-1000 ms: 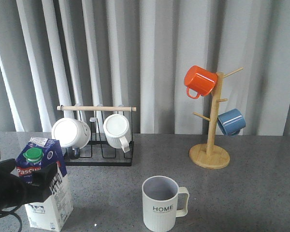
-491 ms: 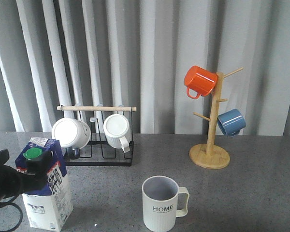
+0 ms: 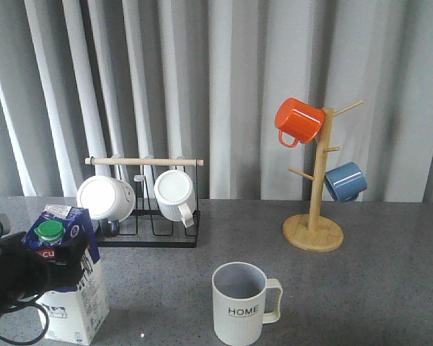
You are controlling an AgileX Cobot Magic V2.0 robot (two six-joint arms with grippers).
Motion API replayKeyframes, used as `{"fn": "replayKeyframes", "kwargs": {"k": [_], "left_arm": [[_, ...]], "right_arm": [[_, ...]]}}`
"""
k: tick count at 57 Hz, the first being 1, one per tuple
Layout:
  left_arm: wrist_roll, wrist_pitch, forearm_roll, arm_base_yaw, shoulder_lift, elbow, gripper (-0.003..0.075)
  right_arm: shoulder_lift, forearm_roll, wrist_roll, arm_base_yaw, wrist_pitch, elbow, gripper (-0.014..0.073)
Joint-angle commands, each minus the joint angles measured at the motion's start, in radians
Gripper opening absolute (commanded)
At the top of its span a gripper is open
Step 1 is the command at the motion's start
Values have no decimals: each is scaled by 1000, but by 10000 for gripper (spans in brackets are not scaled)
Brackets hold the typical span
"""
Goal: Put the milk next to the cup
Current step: 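Lift the milk carton with the left gripper and carry it toward the mug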
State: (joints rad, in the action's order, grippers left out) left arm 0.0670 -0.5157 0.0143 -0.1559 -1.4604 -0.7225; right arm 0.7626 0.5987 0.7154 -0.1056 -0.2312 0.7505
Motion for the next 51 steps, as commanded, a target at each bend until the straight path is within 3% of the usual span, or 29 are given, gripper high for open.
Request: {"fn": "replayKeyframes", "kwargs": {"k": [1,10,35,51], "left_arm": [[8,-78,10,-4,14,-34,643],[8,-80,10,-4,-1,-34,564],[8,-97,8,-4,-2,-34,233],[8,-94,8,-4,-2,-34,176]], "right_arm": [[-3,8,1,2,57,27,265],[-3,8,1,2,57,27,265],[-3,8,1,2,57,27,265],[-3,8,1,2,57,27,265]]}}
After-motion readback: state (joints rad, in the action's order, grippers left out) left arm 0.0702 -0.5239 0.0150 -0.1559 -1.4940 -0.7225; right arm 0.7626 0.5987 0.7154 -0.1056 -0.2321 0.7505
